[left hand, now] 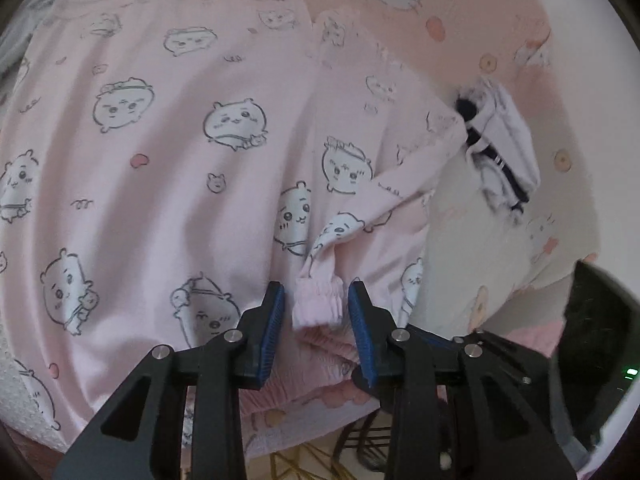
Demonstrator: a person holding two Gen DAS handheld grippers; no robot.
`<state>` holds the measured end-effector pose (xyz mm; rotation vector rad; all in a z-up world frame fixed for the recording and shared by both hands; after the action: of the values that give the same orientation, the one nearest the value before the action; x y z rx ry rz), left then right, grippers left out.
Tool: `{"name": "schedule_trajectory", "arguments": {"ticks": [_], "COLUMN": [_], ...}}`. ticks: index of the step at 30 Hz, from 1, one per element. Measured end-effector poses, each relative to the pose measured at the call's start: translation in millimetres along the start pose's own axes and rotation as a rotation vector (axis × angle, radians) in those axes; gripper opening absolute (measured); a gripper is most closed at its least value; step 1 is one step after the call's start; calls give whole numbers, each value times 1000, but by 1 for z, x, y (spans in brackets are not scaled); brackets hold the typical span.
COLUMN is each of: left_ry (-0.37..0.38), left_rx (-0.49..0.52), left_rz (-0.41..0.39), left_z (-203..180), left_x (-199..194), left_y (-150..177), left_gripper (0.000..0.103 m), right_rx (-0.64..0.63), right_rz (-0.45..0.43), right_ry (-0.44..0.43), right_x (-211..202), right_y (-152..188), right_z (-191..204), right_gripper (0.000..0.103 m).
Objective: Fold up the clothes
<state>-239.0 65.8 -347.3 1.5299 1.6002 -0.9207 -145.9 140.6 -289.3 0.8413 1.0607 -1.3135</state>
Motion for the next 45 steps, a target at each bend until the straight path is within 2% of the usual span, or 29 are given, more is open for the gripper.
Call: {"name": "schedule_trajectory", "arguments": {"ticks": [3, 5, 7, 12, 14, 16, 17, 20, 22, 24, 26, 29, 33, 37, 43, 45], "left_ry": [-18, -63, -69, -8, 1, 41, 52, 19, 51, 84, 89, 77, 58, -3, -24, -50], "left_rx": [18, 28, 38, 79, 76, 47, 35, 27, 10, -6, -19, -57, -117, -149, -235, -240], "left_rz": [-26, -85, -114, -111, -113, -104, -100, -91, -96, -139, -185, -220, -270, -300, -223, -197], "left_z": [-3, -2, -5, -22, -24, -20, -18, -10, -9, -6, 0, 14, 33, 56, 93, 97], "left_x": [2, -8, -16, -25, -26, -25, -24, -21, -22, -36, -54, -73, -99, -116, -85, -74], "left_y": [-4, -9, -11, -7, -5, -1, 1, 6, 7, 5, 2, 2, 8, 27, 48, 52], "left_gripper": [34, 12, 11, 9, 9, 9, 9, 9, 9, 9, 9, 9, 9, 9, 9, 9], "right_rx": [-35, -17, 27, 127, 137, 128, 120, 124, 129, 125, 126, 138, 117, 97, 11, -14], "right_rz": [-9, 2, 7, -43, -61, -67, -53, -31, -19, -66, -109, -151, -144, -136, -81, -24], "right_ry": [39, 82, 92, 116, 171, 232, 229, 129, 56, -53, -102, -98, -73, -48, -26, 50], "right_x": [1, 8, 9, -12, -21, -24, -23, -24, -26, -42, -51, -53, -37, -21, -9, 7], "right_y": [-4, -6, -6, -9, -7, -1, 2, 5, 6, -3, -11, -22, -30, -39, -27, -22], "right_z": [6, 0, -10, -32, -38, -38, -35, -26, -20, -10, -5, 1, 13, 25, 42, 42], "right_gripper": [54, 54, 53, 53, 53, 55, 55, 55, 55, 55, 56, 56, 56, 56, 56, 56]}}
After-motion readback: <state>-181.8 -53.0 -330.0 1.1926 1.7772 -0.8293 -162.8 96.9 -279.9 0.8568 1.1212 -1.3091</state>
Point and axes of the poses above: each gripper's, at about its wrist camera, not at the fingertips, and x roughly the way its jaws point, z to its left, y to its underside, the point moved 10 cm from there along x, roughly the way its jaws point, and after that the axes turned 12 degrees about z, right-handed, at the moved point
